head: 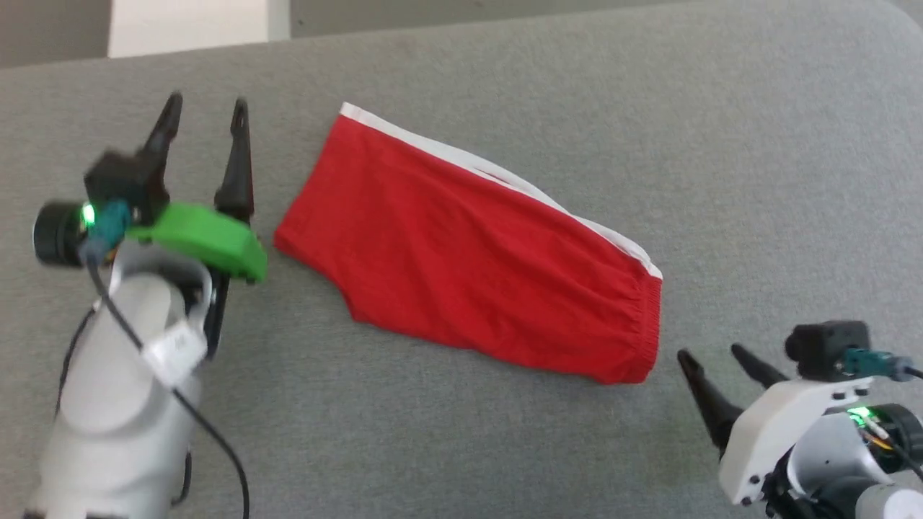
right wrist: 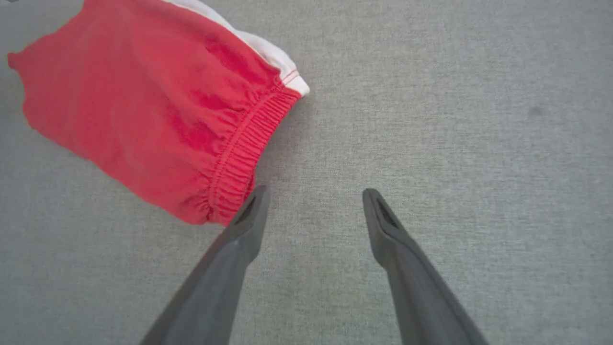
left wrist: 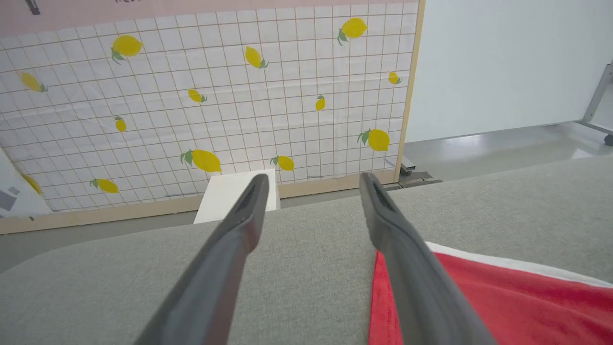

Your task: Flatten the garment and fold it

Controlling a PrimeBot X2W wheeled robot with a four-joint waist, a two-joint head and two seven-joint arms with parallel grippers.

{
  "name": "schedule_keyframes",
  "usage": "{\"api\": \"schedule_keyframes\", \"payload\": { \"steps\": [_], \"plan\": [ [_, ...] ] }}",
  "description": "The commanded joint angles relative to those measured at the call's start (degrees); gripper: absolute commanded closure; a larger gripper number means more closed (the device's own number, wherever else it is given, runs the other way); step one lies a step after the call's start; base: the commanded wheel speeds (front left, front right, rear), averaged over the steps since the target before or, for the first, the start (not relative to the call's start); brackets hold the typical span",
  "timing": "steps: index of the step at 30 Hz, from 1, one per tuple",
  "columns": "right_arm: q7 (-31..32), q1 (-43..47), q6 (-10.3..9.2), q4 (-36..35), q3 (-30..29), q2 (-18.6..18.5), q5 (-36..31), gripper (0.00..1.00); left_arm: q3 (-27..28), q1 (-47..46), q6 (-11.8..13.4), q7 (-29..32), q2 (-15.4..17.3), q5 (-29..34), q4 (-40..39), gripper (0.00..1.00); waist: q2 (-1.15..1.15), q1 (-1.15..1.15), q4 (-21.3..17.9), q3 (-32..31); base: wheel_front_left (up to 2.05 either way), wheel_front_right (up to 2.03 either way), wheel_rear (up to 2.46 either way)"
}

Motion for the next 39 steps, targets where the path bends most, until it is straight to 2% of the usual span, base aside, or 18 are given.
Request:
{"api": "schedule_keyframes", "payload": {
  "steps": [1,5,9,15,22,23,25,33,36,39],
  "plan": [
    [1.45,0.34,-0.09,-0.37,0.34,0.14,-0.79,0.00,0.61,3.50,0.96,-0.39,0.52,1.19,-3.31,0.00,0.00,0.00,3.29,-3.26,0.00,0.00,0.00],
    [5.18,-0.98,-0.09,2.17,1.53,0.14,-1.62,0.00,2.06,12.86,3.21,-0.41,0.01,2.55,-11.93,0.00,0.00,0.00,5.01,-4.24,0.00,0.00,0.00],
    [6.80,-4.40,-0.09,7.24,2.15,0.14,-1.84,0.00,3.32,19.64,4.72,-0.42,-1.39,2.00,-16.53,0.00,0.00,0.00,6.60,-4.49,0.00,0.00,0.00],
    [7.54,-9.93,-0.09,16.04,3.18,0.14,-4.09,0.00,3.80,23.85,5.15,-0.43,-2.91,1.55,-19.40,0.00,0.00,0.00,9.21,-4.14,0.00,0.00,0.00],
    [8.37,-13.50,-0.09,23.78,4.73,0.15,-5.70,0.00,3.80,23.99,4.60,-0.43,-3.78,1.40,-19.61,0.00,0.00,0.00,11.27,-3.86,0.00,0.00,0.00],
    [8.49,-13.79,-0.09,24.62,4.87,0.15,-5.61,0.53,3.76,23.96,4.41,-0.43,-3.83,1.34,-19.33,0.00,0.00,0.00,11.38,-3.87,0.00,0.00,0.00],
    [8.10,-14.24,-0.09,25.51,5.26,0.15,-5.42,1.00,3.61,23.95,4.06,-0.43,-3.85,1.30,-18.80,0.00,0.00,0.00,11.36,-3.98,0.00,0.00,0.00],
    [4.89,-15.18,-0.09,24.32,4.78,0.15,-2.98,1.00,2.48,20.99,1.88,3.26,-4.49,-1.28,-15.52,0.00,0.00,0.00,8.61,-4.19,0.00,0.00,0.00],
    [3.87,-15.77,-0.09,23.32,4.81,0.15,-2.16,1.00,1.73,17.07,0.99,8.53,-5.13,-3.03,-12.83,0.00,0.00,0.00,7.27,-3.83,0.00,0.00,0.00],
    [3.26,-16.29,-0.09,22.38,5.50,0.15,-1.94,1.00,0.36,11.68,0.37,17.19,-5.87,-4.84,-8.60,0.00,0.00,0.00,5.77,-3.20,0.00,0.00,0.00]
  ]
}}
